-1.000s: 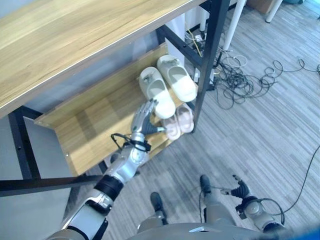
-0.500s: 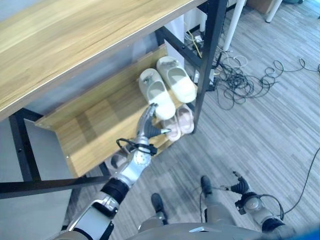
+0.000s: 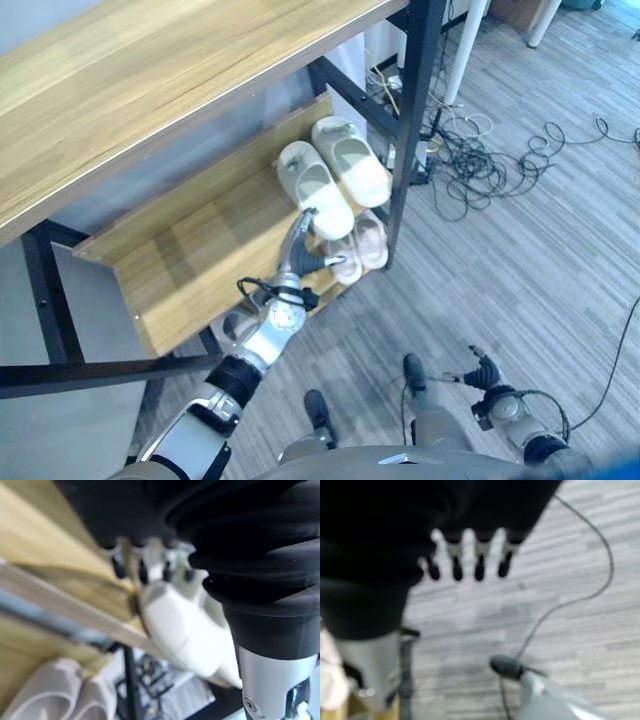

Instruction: Arrange the slippers neatly on the shoe rack.

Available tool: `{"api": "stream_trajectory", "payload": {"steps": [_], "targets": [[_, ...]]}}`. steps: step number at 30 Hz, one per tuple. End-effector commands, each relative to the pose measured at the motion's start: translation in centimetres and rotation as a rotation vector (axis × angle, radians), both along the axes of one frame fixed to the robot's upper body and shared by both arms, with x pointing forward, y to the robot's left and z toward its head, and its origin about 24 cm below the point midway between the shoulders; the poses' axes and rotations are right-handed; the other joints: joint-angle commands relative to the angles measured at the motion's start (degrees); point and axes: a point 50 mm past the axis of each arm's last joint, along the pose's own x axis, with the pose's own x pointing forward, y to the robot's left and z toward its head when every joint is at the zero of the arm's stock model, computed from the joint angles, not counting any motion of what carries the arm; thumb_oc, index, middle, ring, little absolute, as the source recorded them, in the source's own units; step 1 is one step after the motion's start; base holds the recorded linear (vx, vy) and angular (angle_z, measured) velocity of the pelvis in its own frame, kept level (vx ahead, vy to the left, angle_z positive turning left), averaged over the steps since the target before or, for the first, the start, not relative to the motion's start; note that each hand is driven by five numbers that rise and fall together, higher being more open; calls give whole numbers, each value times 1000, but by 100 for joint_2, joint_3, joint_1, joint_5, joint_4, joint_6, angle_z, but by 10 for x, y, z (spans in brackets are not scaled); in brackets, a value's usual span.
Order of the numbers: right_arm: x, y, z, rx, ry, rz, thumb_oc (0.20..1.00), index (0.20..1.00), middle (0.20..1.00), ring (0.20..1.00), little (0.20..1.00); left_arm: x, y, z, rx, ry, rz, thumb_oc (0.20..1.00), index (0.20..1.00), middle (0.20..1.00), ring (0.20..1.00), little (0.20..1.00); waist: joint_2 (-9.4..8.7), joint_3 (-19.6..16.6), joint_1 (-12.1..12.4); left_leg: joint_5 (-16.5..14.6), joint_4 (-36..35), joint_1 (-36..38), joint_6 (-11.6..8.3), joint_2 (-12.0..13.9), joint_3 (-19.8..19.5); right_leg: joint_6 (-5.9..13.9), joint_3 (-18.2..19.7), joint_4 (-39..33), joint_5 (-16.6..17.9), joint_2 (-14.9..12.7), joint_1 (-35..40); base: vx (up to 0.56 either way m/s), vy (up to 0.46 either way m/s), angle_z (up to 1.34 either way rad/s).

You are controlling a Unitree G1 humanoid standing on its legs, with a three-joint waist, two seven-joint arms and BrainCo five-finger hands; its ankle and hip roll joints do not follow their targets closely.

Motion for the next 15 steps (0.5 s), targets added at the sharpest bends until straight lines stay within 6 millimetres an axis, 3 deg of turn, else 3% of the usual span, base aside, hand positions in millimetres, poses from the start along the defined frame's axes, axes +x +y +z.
{"api": "stream_trajectory", "payload": {"steps": [1, 15], "targets": [[3, 0, 0, -11, 6, 4, 1000, 1000, 1000, 1000, 1000, 19, -8, 15, -36, -42, -26, 1000, 1000, 1000, 1000, 1000, 54, -119, -112, 164, 44, -39, -504, 379, -410, 304, -88, 409, -446, -124, -177, 0, 0, 0], [5, 1, 0, -5, 6, 1, 1000, 1000, 1000, 1000, 1000, 19, -18, 15, -112, -18, -69, 1000, 1000, 1000, 1000, 1000, 47, -163, -143, 171, 44, -25, -513, 413, -374, 293, -56, 438, -449, -107, -214, 1, -5, -2]]}}
